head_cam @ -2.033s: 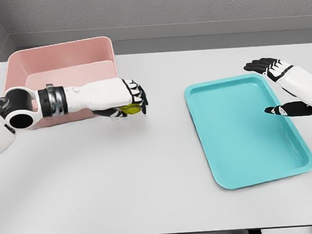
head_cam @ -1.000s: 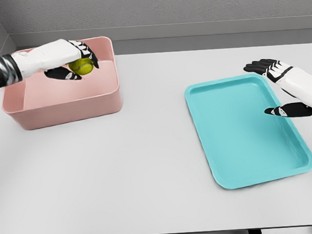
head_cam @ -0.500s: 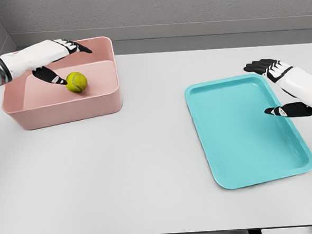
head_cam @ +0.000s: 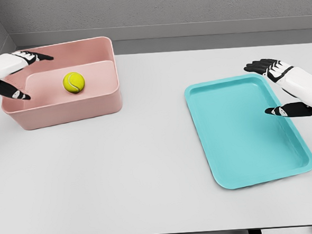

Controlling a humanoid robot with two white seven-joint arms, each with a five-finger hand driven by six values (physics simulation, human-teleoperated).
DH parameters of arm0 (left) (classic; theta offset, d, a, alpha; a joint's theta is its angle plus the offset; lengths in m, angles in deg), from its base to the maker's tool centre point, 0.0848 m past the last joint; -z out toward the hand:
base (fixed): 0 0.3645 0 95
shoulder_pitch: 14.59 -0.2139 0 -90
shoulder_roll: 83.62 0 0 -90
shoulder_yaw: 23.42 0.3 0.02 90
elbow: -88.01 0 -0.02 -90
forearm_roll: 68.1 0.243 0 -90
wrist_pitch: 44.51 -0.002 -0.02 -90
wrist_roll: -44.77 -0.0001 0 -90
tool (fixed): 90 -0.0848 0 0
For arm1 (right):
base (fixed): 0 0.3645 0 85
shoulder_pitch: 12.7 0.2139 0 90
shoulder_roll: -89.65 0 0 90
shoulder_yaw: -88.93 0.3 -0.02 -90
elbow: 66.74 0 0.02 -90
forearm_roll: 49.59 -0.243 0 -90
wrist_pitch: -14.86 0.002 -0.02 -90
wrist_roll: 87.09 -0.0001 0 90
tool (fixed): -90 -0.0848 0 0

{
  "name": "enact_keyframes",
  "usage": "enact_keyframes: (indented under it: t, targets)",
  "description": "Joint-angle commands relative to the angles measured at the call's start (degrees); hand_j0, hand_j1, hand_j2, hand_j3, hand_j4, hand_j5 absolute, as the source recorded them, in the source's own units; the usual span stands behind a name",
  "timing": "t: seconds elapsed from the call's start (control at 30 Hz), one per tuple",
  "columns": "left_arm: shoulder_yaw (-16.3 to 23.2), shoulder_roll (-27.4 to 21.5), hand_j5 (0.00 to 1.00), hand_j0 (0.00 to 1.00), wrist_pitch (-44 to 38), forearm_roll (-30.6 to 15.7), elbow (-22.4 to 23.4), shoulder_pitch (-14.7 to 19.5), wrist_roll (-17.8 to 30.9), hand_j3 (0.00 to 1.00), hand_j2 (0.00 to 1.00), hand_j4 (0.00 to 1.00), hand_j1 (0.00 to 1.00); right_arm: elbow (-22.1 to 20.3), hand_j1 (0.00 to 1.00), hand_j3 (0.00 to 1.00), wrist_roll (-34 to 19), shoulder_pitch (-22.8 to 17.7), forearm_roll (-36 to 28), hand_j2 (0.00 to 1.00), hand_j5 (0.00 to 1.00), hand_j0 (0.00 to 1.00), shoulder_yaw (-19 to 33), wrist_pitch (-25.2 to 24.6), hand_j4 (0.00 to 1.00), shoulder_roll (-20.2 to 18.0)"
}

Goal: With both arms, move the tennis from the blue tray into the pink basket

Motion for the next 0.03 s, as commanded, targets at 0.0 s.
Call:
enact_keyframes:
  t: [0.0]
  targets:
    - [-0.9, -0.92, 1.0, 1.0, -0.11, -0.64, 0.01, 0.0, 0.16, 1.0, 1.0, 1.0, 1.0, 0.0, 1.0, 1.0, 0.03, 0.0, -0.44, 1.0, 1.0, 1.0, 0.01, -0.15, 1.0, -0.05]
